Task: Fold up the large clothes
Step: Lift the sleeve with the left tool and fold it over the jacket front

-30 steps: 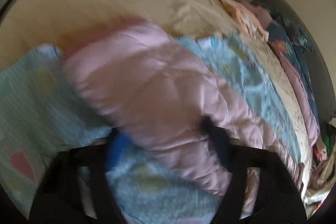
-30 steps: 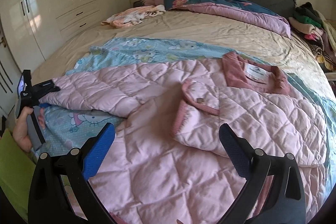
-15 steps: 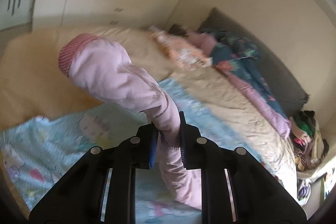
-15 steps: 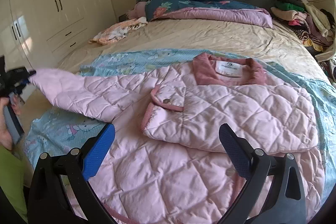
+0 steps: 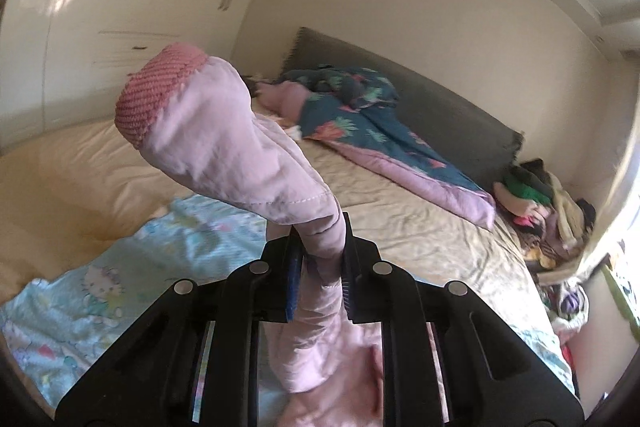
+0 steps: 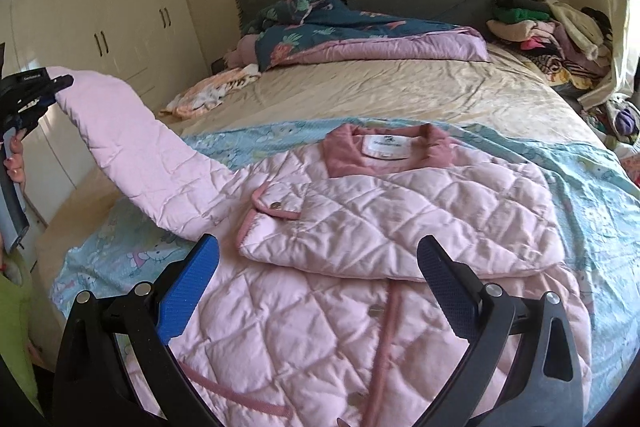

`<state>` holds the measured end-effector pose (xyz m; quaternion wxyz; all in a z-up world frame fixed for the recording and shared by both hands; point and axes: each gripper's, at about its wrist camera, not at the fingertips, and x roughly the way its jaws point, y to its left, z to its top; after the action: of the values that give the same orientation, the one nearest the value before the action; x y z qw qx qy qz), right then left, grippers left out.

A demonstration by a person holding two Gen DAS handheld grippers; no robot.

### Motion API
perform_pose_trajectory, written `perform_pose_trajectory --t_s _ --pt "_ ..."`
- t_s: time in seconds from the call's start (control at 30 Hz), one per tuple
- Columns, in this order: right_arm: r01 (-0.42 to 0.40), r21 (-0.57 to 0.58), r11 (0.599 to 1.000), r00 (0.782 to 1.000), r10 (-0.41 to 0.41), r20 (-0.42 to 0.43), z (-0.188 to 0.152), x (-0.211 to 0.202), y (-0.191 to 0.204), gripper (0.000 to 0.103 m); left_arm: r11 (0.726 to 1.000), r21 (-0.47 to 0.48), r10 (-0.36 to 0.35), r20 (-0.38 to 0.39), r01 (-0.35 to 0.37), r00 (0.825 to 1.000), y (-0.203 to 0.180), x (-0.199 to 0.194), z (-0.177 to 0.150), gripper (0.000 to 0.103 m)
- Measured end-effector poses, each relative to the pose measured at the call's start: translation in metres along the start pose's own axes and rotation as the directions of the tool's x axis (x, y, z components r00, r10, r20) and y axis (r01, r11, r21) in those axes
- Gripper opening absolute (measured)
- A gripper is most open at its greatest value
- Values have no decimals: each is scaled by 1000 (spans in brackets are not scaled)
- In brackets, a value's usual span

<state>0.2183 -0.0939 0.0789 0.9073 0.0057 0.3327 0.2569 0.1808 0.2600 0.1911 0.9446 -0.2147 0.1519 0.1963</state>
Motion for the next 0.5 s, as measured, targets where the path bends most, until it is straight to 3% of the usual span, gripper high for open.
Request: perform_pose_trajectory --t_s 0.27,0.5 --pt "54 51 997 998 -56 37 -9 -32 -44 99 991 101 -82 -21 83 996 -71 2 -16 9" --pt "93 85 992 994 -98 49 -21 -49 -73 99 974 163 -147 -89 160 985 -119 12 -46 8"
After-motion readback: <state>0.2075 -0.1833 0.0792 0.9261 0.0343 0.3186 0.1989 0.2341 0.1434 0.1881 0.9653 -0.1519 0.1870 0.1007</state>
